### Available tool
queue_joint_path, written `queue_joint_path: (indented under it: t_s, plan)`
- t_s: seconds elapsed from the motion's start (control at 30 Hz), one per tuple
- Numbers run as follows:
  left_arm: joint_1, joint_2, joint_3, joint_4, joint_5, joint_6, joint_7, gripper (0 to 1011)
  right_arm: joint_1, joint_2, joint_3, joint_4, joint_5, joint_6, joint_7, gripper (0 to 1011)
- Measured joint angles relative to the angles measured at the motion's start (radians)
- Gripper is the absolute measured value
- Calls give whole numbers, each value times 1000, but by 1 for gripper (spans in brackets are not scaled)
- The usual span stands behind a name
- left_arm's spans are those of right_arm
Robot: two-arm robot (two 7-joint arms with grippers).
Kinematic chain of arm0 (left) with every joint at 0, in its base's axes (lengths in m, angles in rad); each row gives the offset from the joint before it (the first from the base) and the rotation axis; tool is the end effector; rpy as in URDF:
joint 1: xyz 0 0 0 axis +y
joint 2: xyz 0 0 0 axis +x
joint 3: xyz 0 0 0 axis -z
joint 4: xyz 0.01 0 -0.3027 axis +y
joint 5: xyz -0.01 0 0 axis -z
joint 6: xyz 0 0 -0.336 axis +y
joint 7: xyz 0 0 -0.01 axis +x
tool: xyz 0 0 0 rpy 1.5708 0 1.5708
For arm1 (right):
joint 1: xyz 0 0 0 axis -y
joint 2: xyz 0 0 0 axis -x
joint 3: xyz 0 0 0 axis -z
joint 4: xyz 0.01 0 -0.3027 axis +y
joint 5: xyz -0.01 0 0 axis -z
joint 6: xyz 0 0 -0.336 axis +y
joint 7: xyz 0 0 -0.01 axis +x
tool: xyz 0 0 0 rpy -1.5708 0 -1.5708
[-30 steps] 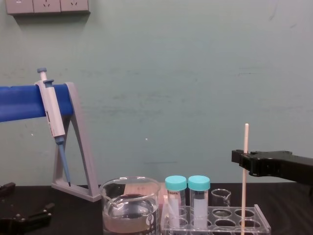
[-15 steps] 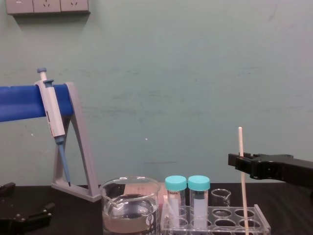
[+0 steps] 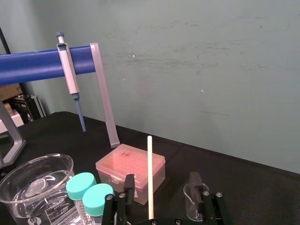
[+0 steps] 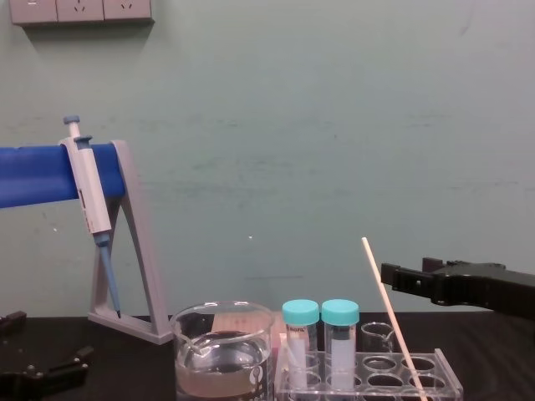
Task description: Hold the thermometer with one hand and immerse one end into the beaker, then reinsert it into the test tube rack.
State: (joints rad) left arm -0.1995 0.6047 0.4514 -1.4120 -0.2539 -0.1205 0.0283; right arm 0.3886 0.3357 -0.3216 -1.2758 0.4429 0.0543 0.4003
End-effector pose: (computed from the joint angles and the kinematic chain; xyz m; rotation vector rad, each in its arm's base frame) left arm 0.3859 0.0827 -0.3177 0.3045 -0.2850 1.2480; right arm 0.4579 -0.0351 -0.2723 -0.0197 0.0599 -0.9787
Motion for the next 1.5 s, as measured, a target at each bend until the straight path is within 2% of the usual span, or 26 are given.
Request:
queue_joint_path:
  t_s: [0.17, 0.3, 0.43, 0.57, 0.6, 0.7, 0.8, 0.87, 0.9, 1.07, 1.17, 1.5]
  plan:
    - [0, 0, 0, 0, 0, 0, 0, 1004, -3, 2, 5, -1, 0, -1, -3, 893]
    - [0, 0, 0, 0, 0, 0, 0, 1004, -12, 7, 18, -16, -2, -4, -17, 982]
    - [0, 0, 0, 0, 0, 0, 0, 1004, -35, 13, 42, -51, -13, -13, -61, 1002]
    - [0, 0, 0, 0, 0, 0, 0, 1004, -70, 3, 74, -85, -50, -36, -144, 1003]
    - [0, 0, 0, 0, 0, 0, 0, 1004, -83, -7, 85, -93, -69, -48, -187, 1002]
    - [0, 0, 0, 0, 0, 0, 0, 1004, -101, -28, 98, -95, -99, -63, -252, 1003]
    - [0, 0, 0, 0, 0, 0, 0, 1004, -114, -72, 104, -67, -160, -89, -352, 1002]
    - [0, 0, 0, 0, 0, 0, 0, 1004, -114, -95, 104, -37, -187, -104, -394, 1003]
    - [0, 0, 0, 0, 0, 0, 0, 1004, -114, -95, 104, -37, -187, -104, -394, 1003]
    - [0, 0, 0, 0, 0, 0, 0, 1004, -101, -140, 101, 49, -214, -139, -420, 1002]
    - [0, 0, 0, 0, 0, 0, 0, 1004, -96, -153, 103, 83, -215, -150, -416, 1003]
    - [0, 0, 0, 0, 0, 0, 0, 1004, -96, -151, 103, 77, -214, -151, -415, 1003]
